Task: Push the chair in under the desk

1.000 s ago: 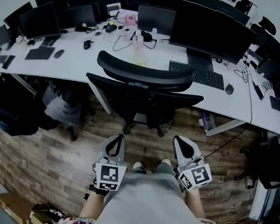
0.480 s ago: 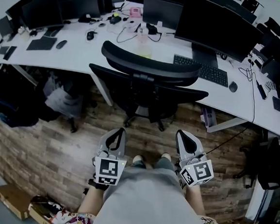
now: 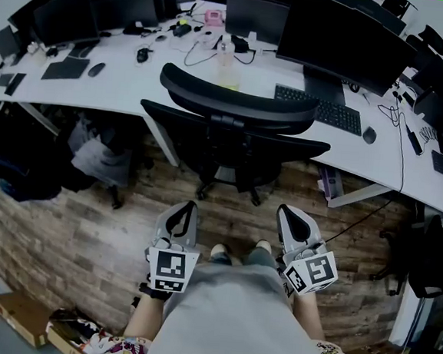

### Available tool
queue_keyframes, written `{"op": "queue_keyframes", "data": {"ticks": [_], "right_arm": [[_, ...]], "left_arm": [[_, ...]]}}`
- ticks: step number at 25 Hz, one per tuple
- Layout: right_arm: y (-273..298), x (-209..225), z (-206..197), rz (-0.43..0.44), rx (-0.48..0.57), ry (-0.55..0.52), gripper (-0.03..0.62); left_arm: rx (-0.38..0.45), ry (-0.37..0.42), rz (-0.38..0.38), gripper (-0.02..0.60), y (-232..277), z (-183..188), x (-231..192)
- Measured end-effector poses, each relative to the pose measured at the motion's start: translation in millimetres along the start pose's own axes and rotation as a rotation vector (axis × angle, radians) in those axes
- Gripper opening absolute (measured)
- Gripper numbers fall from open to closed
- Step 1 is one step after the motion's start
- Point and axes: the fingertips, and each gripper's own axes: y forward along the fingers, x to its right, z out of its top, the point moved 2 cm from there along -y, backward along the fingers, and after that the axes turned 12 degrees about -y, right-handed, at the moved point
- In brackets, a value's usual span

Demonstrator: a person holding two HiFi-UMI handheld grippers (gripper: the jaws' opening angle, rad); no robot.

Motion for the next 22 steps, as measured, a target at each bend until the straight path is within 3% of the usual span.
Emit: {"op": "queue_keyframes", "data": {"ticks": [22], "right_arm": [[-5.1,2.0,0.3,-0.016,0.004,0.013,0.0]], "left_arm": [[0.02,-0.002,-0.01,0.011,-4.3,2.0,1.2]]}}
